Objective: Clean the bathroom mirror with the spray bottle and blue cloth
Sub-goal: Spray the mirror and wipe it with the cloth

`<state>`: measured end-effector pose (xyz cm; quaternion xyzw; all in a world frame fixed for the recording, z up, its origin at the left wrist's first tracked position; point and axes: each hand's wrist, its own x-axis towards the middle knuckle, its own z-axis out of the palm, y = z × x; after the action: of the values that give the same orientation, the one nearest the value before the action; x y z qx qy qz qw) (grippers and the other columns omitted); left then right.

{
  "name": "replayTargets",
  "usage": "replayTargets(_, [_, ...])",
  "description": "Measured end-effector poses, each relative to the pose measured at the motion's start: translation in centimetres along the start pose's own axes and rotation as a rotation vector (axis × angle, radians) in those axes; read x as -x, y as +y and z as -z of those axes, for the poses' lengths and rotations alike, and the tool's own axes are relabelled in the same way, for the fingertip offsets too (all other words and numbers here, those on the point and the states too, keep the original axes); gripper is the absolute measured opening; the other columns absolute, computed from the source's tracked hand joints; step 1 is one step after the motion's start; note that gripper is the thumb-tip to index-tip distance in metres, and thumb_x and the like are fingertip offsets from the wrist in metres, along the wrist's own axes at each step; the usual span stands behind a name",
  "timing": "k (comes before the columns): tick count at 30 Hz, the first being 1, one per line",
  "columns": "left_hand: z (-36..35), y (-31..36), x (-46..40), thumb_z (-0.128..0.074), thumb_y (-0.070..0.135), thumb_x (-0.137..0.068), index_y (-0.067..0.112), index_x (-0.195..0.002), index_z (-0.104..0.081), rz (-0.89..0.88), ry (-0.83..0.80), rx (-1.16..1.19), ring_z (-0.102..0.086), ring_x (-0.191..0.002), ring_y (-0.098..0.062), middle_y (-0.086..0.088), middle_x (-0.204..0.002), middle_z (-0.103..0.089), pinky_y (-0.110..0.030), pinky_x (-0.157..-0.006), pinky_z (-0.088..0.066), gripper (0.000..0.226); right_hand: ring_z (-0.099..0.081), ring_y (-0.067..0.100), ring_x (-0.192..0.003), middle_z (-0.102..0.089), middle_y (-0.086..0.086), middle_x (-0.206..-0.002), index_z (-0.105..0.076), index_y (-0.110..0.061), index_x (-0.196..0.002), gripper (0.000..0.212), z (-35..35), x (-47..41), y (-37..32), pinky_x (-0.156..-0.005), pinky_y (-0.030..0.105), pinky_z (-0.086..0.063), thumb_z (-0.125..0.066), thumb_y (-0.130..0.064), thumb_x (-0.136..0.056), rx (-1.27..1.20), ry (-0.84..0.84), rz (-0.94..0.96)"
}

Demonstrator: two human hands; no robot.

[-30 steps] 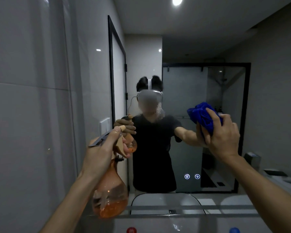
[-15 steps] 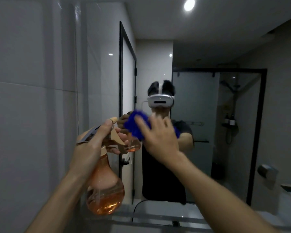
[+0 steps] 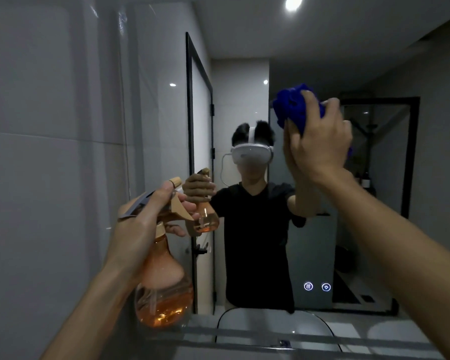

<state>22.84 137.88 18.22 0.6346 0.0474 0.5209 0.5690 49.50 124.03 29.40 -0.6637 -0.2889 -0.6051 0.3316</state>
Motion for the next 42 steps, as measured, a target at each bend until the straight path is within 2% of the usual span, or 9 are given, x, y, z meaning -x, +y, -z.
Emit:
replayTargets(3, [0.1, -0.1, -0.1, -0.065, 0.052, -0.085, 0.019, -0.092, -0.080, -0.003, 0.004, 0.018, -0.076, -0.089, -0.034, -0.016, -0.093, -0.078, -0.032, -0.059, -0.062, 0.037, -0.054, 0.032, -0.096, -0.052, 0.018, -0.117, -0.044, -0.017, -0.141, 0.057, -1.2, 1.7, -4.5, -0.082, 0.041, -0.041, -0.059, -0.036, -0.089, -0.041, -0.011, 0.002])
replayTargets(6, [-0.4, -0.7, 0.1, -0.065, 0.054, -0.083, 0.019, -0.091, -0.080, 0.004, -0.012, 0.015, -0.076, -0.089, -0.035, -0.017, -0.093, -0.078, -0.036, -0.060, -0.061, 0.039, -0.054, 0.032, -0.094, -0.057, 0.018, -0.111, -0.050, -0.014, -0.138, 0.056, -2.1, 8.6, -6.3, -0.080, 0.042, -0.041, -0.064, -0.032, -0.088, -0.026, -0.071, 0.354])
replayTargets(8, [-0.9, -1.0, 0.2, -0.064, 0.055, -0.081, 0.022, -0.088, -0.080, 0.015, -0.028, 0.016, -0.076, -0.087, -0.034, -0.016, -0.091, -0.078, -0.035, -0.060, -0.061, 0.038, -0.056, 0.035, -0.096, -0.059, 0.021, -0.111, -0.051, -0.013, -0.138, 0.055, -2.5, 12.9, -4.9, -0.080, 0.047, -0.042, -0.064, -0.030, -0.088, -0.024, -0.148, 0.568])
replayTargets(12, [-1.5, -1.6, 0.2, -0.065, 0.052, -0.083, 0.020, -0.089, -0.081, 0.050, -0.043, 0.059, -0.077, -0.086, -0.032, -0.016, -0.091, -0.079, -0.030, -0.058, -0.062, 0.037, -0.056, 0.032, -0.082, -0.058, 0.013, -0.096, -0.055, -0.016, -0.137, 0.048, -1.2, 15.8, 1.3, -0.071, 0.044, -0.038, -0.058, -0.033, -0.092, -0.013, -0.189, 0.669])
replayTargets(17, [-1.9, -1.8, -0.4, -0.066, 0.046, -0.087, 0.010, -0.090, -0.079, 0.048, -0.057, 0.084, -0.076, -0.085, -0.038, -0.022, -0.090, -0.077, -0.027, -0.052, -0.058, 0.038, -0.054, 0.034, -0.078, -0.057, 0.021, -0.100, -0.055, -0.012, -0.136, 0.058, 0.9, 9.0, 6.8, -0.068, 0.044, -0.043, -0.068, -0.036, -0.086, 0.103, -0.094, 0.396])
replayTargets(23, [-1.5, -1.6, -0.9, -0.065, 0.051, -0.084, 0.016, -0.091, -0.080, 0.014, -0.061, 0.053, -0.076, -0.085, -0.033, -0.018, -0.090, -0.078, -0.027, -0.055, -0.060, 0.038, -0.054, 0.034, -0.091, -0.050, 0.020, -0.117, -0.041, -0.016, -0.143, 0.057, 0.5, 0.7, 2.2, -0.080, 0.043, -0.042, -0.052, -0.039, -0.093, 0.036, -0.008, -0.033])
replayTargets(31, [1.3, -3.0, 0.4, -0.062, 0.055, -0.089, 0.028, -0.088, -0.080, 0.003, 0.094, -0.121, -0.077, -0.086, -0.029, -0.009, -0.088, -0.079, -0.039, -0.066, -0.060, 0.033, -0.052, 0.031, -0.085, -0.057, 0.017, -0.105, -0.050, -0.013, -0.139, 0.054, -2.5, 8.1, -3.7, -0.070, 0.040, -0.037, -0.060, -0.041, -0.094, 0.047, -0.033, 0.419])
replayTargets(35, [4.4, -2.5, 1.8, -0.065, 0.073, -0.074, 0.037, -0.086, -0.077, 0.008, 0.276, -0.184, -0.077, -0.079, -0.018, -0.003, -0.083, -0.079, -0.034, -0.057, -0.056, 0.040, -0.050, 0.031, -0.082, -0.055, 0.015, -0.102, -0.048, -0.015, -0.139, 0.056, -3.3, 8.9, -3.3, -0.068, 0.042, -0.037, -0.062, -0.042, -0.092, 0.022, -0.014, 0.395])
replayTargets(42, [7.2, -1.8, 2.4, -0.068, 0.064, -0.073, 0.021, -0.070, -0.078, 0.040, 0.390, -0.151, -0.073, -0.059, -0.026, -0.014, -0.066, -0.073, -0.025, -0.044, -0.048, 0.044, -0.051, 0.032, -0.086, -0.054, 0.017, -0.105, -0.044, -0.014, -0.142, 0.053, -3.2, 9.5, -3.4, -0.070, 0.043, -0.037, -0.055, -0.041, -0.096, 0.021, -0.045, 0.369])
